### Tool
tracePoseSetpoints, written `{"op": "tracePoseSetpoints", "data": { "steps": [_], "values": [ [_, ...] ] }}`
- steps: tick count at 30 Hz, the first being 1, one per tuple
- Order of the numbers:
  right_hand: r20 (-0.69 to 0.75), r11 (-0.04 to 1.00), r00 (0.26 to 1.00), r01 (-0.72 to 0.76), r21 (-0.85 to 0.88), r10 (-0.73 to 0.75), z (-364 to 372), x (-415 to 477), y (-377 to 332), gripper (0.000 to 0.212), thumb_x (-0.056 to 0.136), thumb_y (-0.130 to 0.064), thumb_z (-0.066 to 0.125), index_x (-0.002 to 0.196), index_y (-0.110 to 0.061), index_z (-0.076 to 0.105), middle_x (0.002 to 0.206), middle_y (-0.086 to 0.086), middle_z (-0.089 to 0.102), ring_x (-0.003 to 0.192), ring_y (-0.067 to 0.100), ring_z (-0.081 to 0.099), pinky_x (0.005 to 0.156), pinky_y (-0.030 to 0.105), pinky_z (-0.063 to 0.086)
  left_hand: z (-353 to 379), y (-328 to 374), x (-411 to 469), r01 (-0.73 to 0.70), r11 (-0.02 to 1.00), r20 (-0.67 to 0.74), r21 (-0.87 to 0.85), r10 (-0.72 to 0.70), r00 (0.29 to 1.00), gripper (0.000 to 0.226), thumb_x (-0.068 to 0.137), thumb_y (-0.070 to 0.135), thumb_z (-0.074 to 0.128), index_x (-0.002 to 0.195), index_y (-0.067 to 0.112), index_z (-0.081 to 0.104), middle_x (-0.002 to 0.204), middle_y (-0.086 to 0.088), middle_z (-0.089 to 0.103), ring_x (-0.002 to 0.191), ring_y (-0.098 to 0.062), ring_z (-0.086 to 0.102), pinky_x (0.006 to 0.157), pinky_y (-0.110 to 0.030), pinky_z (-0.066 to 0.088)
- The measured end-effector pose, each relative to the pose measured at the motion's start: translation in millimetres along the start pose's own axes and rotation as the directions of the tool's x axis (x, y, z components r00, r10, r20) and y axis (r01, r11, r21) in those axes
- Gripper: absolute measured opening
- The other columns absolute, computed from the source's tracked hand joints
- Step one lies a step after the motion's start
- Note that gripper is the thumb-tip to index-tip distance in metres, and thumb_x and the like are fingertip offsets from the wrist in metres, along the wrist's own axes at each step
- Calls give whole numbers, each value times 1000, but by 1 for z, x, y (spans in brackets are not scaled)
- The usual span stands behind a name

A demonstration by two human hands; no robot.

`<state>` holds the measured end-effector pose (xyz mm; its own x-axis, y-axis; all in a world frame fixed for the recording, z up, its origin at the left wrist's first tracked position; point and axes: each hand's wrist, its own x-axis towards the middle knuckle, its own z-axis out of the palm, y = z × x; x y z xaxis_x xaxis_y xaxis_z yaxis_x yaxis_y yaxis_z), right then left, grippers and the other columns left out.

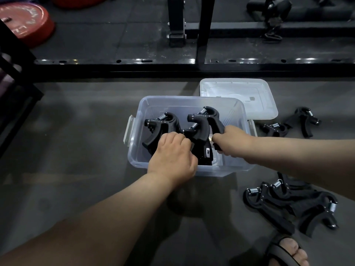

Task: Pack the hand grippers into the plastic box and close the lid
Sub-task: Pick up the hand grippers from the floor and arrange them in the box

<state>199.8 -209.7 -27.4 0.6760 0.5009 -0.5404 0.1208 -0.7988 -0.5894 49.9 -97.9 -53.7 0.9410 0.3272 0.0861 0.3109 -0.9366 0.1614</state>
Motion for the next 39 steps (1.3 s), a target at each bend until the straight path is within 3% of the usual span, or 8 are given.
{"op": "tracePoseSetpoints", "data": {
  "steps": [7,12,15,20,26,32,36,39],
  "values": [
    [84,996,996,-8,-90,16,19,0,-7,19,88,-19,46,79,-5,55,74,15,60,63,27,53,60,31,42,-1,0,-2,22,999,17,-41,-21,1000,45,76,35,26,78,11,64,95,-4,57,102,-27,49,104,-35,26],
    [126,977,992,15,-212,12,18,0,-12,28,91,-28,47,100,-3,55,93,18,67,72,29,64,64,32,49,-8,3,6,148,977,-74,-157,-161,984,26,80,35,33,65,17,44,74,2,47,86,-25,50,91,-37,38],
    [86,976,995,-25,-214,45,17,-1,-12,42,94,-34,45,117,1,47,107,17,59,94,32,62,76,35,47,-9,8,16,196,977,9,-78,-196,981,34,82,48,41,86,18,58,93,0,63,116,-24,49,108,-36,28],
    [78,994,996,44,-96,-37,12,-6,-16,26,94,-26,45,73,-10,45,60,3,45,51,17,38,48,26,30,-5,14,33,227,973,250,41,-230,941,63,84,52,50,128,7,47,136,-11,55,149,-23,15,121,-43,-2],
    [11,983,993,121,-135,-121,4,-5,-20,35,96,-25,44,63,-14,37,55,1,41,49,16,37,46,27,27,-15,14,41,133,985,78,109,-142,987,26,89,36,52,105,17,56,108,-5,65,113,-25,51,99,-37,27],
    [132,995,991,15,-103,-2,11,-5,-14,32,93,-35,49,103,-5,49,78,8,57,61,19,52,52,25,42,-14,16,41,93,948,196,304,-158,968,32,90,41,51,109,16,57,109,-3,64,114,-28,50,94,-39,29],
    [121,995,991,59,-81,-49,5,-9,-17,27,93,-26,49,69,-13,44,60,2,46,55,19,39,52,26,31,-18,17,46,39,948,227,316,-116,967,13,87,33,56,96,25,54,107,1,65,112,-25,50,97,-38,27],
    [73,997,996,55,-60,-50,1,-3,-13,25,90,-24,44,68,-11,46,67,6,51,63,23,44,59,30,35,-19,15,47,90,958,229,271,-156,961,15,85,33,57,96,24,53,108,-2,65,112,-26,50,97,-38,27]
  ]
}}
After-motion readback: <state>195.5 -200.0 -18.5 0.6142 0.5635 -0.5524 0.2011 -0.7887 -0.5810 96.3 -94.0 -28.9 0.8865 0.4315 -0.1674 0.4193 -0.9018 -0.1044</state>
